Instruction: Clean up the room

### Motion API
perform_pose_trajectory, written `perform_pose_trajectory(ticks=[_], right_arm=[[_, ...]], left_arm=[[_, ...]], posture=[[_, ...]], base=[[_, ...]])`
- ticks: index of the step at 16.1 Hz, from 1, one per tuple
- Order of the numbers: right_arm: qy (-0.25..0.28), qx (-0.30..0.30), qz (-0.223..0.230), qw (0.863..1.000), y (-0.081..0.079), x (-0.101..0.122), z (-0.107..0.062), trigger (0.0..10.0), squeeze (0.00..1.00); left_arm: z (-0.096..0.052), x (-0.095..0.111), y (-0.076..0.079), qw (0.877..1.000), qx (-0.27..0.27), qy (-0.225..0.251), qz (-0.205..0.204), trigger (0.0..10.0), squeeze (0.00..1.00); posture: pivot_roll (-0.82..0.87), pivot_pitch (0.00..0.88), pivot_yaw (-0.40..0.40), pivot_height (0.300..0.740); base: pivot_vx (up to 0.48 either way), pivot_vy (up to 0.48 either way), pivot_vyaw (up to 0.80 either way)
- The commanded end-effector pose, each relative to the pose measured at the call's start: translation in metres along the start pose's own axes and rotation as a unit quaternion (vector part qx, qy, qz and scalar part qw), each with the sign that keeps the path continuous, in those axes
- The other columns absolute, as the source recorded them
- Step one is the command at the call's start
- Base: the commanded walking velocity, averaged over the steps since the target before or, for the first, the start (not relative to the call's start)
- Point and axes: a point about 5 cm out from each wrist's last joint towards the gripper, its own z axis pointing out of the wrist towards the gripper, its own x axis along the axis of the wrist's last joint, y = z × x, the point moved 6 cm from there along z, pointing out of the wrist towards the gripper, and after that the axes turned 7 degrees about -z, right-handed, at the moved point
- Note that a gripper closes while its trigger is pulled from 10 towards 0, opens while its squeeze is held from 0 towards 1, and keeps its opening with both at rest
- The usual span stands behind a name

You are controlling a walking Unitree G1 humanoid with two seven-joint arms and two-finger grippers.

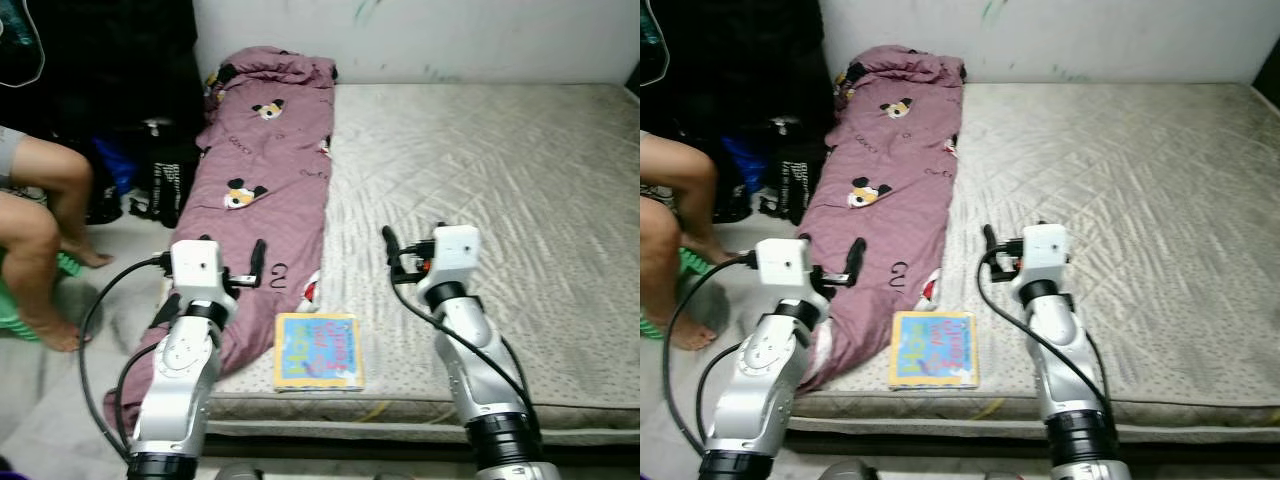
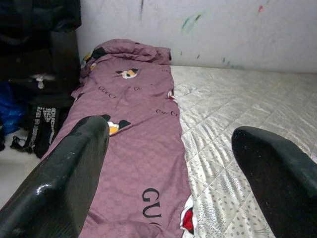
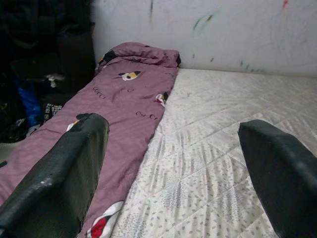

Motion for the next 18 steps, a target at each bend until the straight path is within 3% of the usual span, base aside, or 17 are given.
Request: perform_pose_trajectory(ticks=[1, 18], right_arm=[[0.009, 0.004, -0.001, 1.0, 0.0013, 0.0087, 0.0038, 10.0, 0.0], [0.008, 0.018, -0.012, 1.0, 0.0032, 0.0141, 0.0112, 10.0, 0.0]], left_arm=[[-0.0014, 0.0066, -0.0005, 1.0, 0.001, 0.008, -0.002, 10.0, 0.0], [0.0028, 0.0149, 0.0013, 1.0, 0.013, 0.022, -0.016, 10.0, 0.0]], posture=[[-0.1, 0.0, -0.007, 0.74], [-0.1, 0.0, -0.048, 0.74]], base=[[0.0, -0.277, 0.0], [0.0, -0.28, 0.0]])
